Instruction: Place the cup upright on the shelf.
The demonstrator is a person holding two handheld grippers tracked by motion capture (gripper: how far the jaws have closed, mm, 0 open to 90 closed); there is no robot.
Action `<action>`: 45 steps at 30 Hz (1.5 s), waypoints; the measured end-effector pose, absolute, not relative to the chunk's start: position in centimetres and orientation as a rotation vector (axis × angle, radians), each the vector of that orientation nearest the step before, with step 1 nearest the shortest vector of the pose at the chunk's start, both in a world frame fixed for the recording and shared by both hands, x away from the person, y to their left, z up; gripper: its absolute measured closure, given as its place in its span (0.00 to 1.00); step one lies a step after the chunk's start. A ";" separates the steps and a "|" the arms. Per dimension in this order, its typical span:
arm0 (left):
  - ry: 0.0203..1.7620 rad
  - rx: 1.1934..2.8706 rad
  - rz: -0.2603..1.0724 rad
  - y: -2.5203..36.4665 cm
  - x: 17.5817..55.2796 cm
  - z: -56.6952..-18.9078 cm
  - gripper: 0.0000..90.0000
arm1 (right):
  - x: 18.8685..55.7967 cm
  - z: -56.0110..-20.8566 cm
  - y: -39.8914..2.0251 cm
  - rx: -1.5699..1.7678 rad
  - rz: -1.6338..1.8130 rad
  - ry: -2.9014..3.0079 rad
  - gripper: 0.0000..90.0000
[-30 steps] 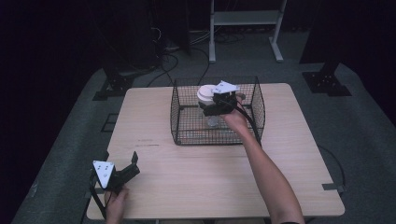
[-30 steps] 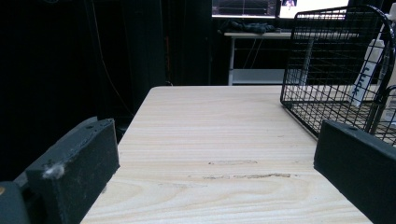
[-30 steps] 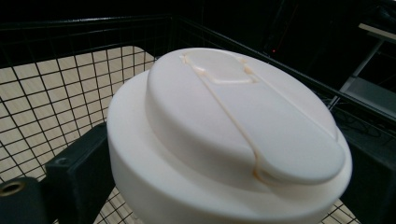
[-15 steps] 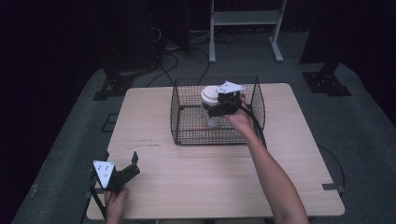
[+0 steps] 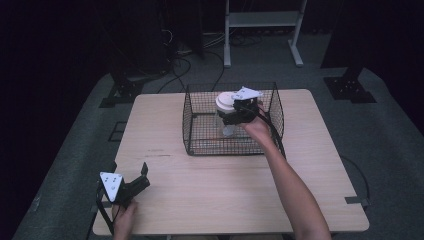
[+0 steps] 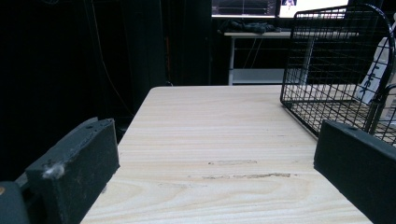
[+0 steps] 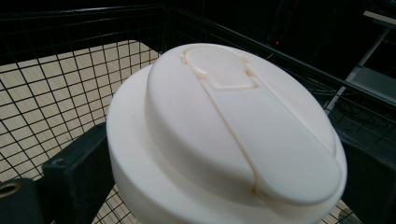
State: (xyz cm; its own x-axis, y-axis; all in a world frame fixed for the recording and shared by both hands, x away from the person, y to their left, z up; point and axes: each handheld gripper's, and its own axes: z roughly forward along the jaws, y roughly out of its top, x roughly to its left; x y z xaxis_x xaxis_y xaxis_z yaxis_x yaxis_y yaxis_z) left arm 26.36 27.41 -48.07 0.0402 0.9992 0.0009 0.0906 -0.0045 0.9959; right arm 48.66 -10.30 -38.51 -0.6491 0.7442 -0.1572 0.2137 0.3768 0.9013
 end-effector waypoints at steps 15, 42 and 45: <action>1.248 1.296 1.139 27.4 26.4 -48.1 0.00 | 48.5 -38.2 -10.4 0.831 1.271 2.064 0.01; 1.247 1.300 1.140 27.4 26.4 -48.1 0.00 | 47.2 -35.7 -11.6 0.826 1.380 1.968 0.01; 1.244 1.301 1.140 27.4 26.4 -48.1 0.00 | 46.9 -35.2 -12.1 0.824 1.390 1.961 0.01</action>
State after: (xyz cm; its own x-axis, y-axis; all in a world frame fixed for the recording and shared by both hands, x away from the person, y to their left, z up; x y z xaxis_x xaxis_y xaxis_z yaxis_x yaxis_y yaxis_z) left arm 26.43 27.35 -48.08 0.0396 0.9992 0.0054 0.0926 -0.0090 0.9957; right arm 46.90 -12.09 -35.16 -0.6333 0.7658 -0.1118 0.1481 0.2616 0.9537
